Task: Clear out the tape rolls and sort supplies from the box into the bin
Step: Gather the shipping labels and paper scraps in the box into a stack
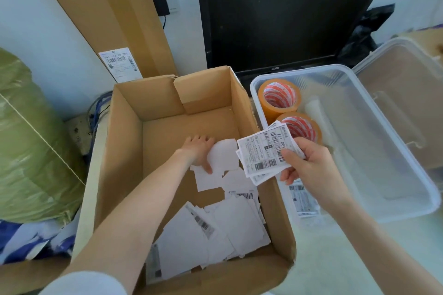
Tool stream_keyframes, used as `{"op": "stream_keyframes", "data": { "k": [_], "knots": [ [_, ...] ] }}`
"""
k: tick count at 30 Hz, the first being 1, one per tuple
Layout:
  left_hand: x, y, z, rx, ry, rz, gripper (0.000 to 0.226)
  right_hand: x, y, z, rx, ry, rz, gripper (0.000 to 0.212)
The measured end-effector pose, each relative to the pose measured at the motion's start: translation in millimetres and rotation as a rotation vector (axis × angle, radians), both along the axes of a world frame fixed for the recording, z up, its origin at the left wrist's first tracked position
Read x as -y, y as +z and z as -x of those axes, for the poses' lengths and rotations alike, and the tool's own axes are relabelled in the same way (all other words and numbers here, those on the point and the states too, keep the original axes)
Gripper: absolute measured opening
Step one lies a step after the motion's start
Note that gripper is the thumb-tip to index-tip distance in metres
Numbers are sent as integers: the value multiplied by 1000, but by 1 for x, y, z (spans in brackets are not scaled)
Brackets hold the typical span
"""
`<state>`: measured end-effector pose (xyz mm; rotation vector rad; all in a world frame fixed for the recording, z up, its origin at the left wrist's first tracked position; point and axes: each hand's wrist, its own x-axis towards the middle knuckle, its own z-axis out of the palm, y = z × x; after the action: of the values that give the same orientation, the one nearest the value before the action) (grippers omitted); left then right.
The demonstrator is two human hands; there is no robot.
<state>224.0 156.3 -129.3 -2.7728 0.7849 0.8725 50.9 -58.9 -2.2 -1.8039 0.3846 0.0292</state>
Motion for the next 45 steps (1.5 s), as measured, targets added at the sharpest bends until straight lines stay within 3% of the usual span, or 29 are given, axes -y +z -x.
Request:
{"op": "stream_keyframes", "data": {
  "k": [4,9,16,19,23,26,31,35,37,39,41,44,45],
  "knots": [
    [-15,0,10,-18,44,38,75,-2,2,2,-2,7,26,19],
    [-36,21,23,-140,261,317,45,-6,7,5,-17,28,66,20],
    [-41,118,67,222,537,932,41,-18,12,12,-70,80,38,23],
    [-38,146,102,364,433,1043,39,-24,15,9,-146,81,-142,20],
    [-40,136,124,707,-100,994,24,-28,19,5,-169,109,-490,19],
    [-45,123,127,800,-146,964,15,-28,21,8,-137,156,-569,21],
    [-48,126,133,719,-180,1017,36,-29,22,11,-122,236,-529,24],
    [-43,132,140,510,-120,1000,19,-32,26,6,-156,256,-456,21],
    [-45,132,142,503,-220,948,19,-35,28,4,-173,248,-444,18],
    [-41,129,146,438,-95,997,23,-38,29,3,-177,223,-448,13],
    [-34,132,150,395,143,1162,30,-40,28,4,-179,201,-464,13],
    [-33,129,159,426,386,1129,59,-41,24,6,-178,182,-483,17],
    [-35,129,161,436,519,1153,58,-41,23,7,-170,175,-480,17]
  ]
}}
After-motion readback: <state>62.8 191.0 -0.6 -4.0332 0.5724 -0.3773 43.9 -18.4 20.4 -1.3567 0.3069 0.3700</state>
